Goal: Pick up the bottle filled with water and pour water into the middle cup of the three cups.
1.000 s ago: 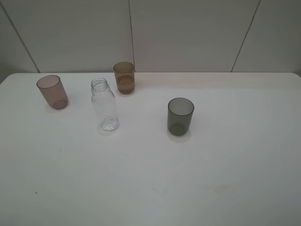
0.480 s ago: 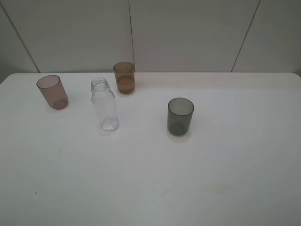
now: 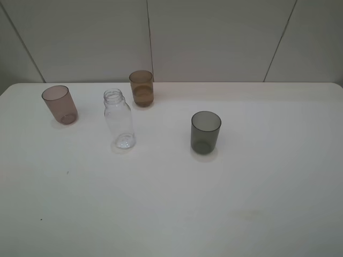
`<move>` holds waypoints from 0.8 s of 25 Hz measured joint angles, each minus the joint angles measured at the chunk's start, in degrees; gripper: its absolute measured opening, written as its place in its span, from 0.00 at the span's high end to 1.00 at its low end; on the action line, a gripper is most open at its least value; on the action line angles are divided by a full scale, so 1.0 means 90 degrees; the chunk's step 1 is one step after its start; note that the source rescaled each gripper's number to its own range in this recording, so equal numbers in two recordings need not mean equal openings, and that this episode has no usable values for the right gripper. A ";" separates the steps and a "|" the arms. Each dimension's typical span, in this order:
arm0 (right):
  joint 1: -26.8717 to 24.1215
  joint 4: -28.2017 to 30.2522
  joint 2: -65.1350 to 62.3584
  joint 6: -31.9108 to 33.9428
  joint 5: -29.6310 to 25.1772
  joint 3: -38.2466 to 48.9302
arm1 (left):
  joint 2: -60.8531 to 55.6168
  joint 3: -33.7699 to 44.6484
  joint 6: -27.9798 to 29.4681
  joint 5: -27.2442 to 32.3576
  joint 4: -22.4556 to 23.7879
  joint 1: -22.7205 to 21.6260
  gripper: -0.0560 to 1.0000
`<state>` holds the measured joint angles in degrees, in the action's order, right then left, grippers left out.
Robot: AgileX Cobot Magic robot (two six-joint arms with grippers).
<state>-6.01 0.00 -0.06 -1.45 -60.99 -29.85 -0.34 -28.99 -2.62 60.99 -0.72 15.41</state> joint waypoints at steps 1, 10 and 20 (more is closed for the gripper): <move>0.0000 0.0000 0.0000 0.0000 0.0000 0.0000 | 0.0000 0.0000 0.0000 0.0000 0.0000 -0.0236 0.04; 0.0000 0.0000 0.0000 0.0000 0.0000 0.0000 | 0.0000 0.0000 0.0026 0.0000 -0.0065 -0.1503 0.04; 0.0000 0.0000 0.0000 0.0000 0.0000 0.0000 | 0.0000 0.0000 0.0033 0.0000 -0.0065 -0.1512 0.04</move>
<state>-6.01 0.00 -0.06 -1.45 -60.99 -29.85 -0.34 -28.99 -2.33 60.99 -1.31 1.80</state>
